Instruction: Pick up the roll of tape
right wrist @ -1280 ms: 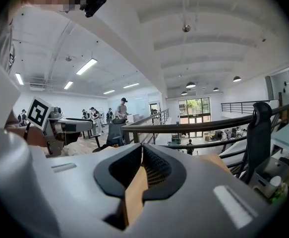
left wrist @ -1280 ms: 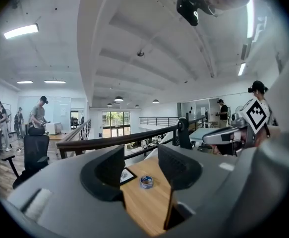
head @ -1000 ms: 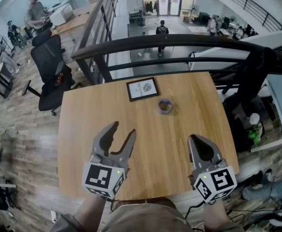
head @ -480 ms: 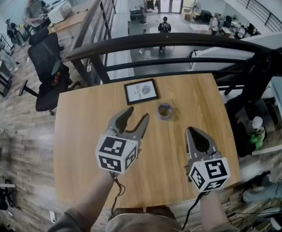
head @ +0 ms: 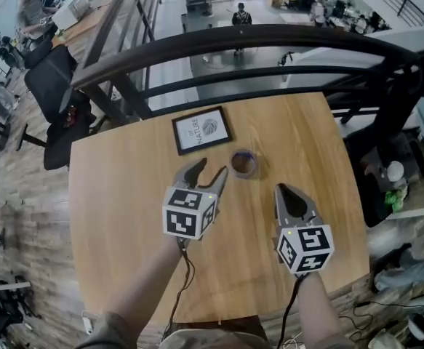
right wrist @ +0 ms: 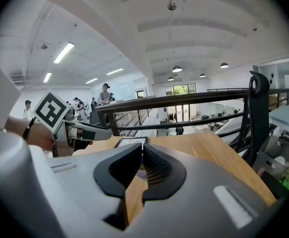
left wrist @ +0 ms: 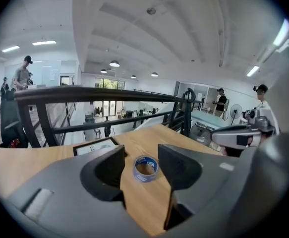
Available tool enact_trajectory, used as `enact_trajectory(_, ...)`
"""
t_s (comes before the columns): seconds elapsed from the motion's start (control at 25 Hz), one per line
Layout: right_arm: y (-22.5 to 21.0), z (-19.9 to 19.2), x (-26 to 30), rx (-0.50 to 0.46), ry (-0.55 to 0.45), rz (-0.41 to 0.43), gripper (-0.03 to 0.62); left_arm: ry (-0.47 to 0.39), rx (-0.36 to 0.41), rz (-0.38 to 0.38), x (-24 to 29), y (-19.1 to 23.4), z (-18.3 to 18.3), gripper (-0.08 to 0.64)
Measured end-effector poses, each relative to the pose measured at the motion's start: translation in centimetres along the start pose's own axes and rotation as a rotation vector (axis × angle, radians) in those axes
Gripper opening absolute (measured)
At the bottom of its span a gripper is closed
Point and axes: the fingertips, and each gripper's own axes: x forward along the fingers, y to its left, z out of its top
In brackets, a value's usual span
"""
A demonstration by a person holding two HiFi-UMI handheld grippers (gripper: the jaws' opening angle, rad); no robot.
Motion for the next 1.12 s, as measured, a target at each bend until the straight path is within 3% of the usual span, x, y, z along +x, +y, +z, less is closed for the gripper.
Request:
enact_trajectory(0.24,-1.4,-3.7,3.5,0.021,0.052,-0.006,0.018,0.092,-0.101,-0.033,5.5,1.2,-4.1,0.21)
enact_trajectory(0.6,-1.6,-7.6,5.6,0.033,0.13,0.012,0.018,0.22,-0.131,-0.054,12.4,0.8,-8.9,0.21)
enact_trajectory(0.72,-1.3,-8.5,5.5,0.036,0.153,0.023,0.018,0.258,-0.186,-0.044,13.8,0.9,-9.9,0.209)
enact_trajectory(1.0,-1.4,-8.9,5.0,0.044,0.167,0.025,0.018,0.329,-0.265,-0.007,14.9,1.6,-11.5,0.121)
enact_trajectory(1.12,-1.4,-9.0,4.5,0.047,0.165,0.021,0.018,0.332,-0.228,0.019,14.4,1.6,-11.6,0.066)
